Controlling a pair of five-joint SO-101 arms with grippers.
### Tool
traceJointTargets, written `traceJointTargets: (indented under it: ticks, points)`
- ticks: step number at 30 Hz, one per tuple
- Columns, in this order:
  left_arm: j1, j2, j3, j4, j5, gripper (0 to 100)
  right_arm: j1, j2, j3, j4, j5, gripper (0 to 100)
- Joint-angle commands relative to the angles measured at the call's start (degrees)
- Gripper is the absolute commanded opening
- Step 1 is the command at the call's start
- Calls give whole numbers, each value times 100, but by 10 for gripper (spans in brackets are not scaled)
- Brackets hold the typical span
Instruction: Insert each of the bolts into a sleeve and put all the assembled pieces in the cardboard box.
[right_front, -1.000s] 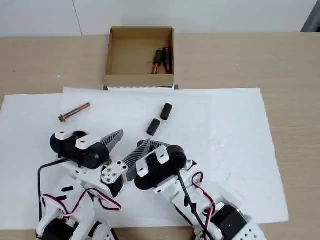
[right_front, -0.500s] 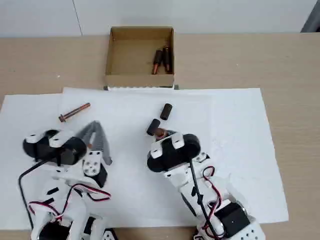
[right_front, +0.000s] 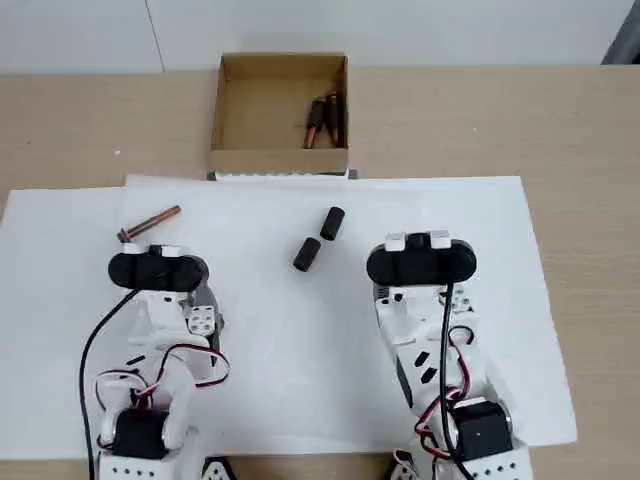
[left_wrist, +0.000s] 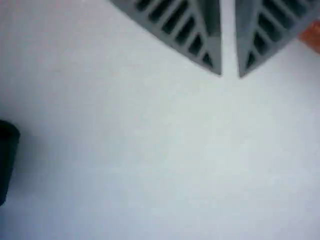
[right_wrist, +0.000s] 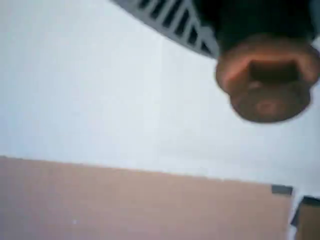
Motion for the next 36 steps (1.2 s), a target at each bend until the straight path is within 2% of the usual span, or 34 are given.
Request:
traceJointTargets:
  ticks: [1, 10, 18, 23, 30, 36]
  points:
    - [-18, -44, 101, 26, -26, 5, 84, 180, -589, 136, -70, 4]
    - [-18, -44, 207, 26, -9, 5, 57, 2571, -2769, 558, -70, 4]
    - [-18, -44, 207, 26, -9, 6, 57, 4963, -3842, -593, 35, 4]
    - [-18, -44, 207, 26, -9, 6, -48, 6202, -4211, -1736, 730, 4]
    - [-9, -44, 207, 18, -9, 6, -479, 7538, -4756, -2695, 1855, 4]
    - [-9, -44, 207, 18, 0, 6, -523, 8629, -5116, -3644, 2760, 4]
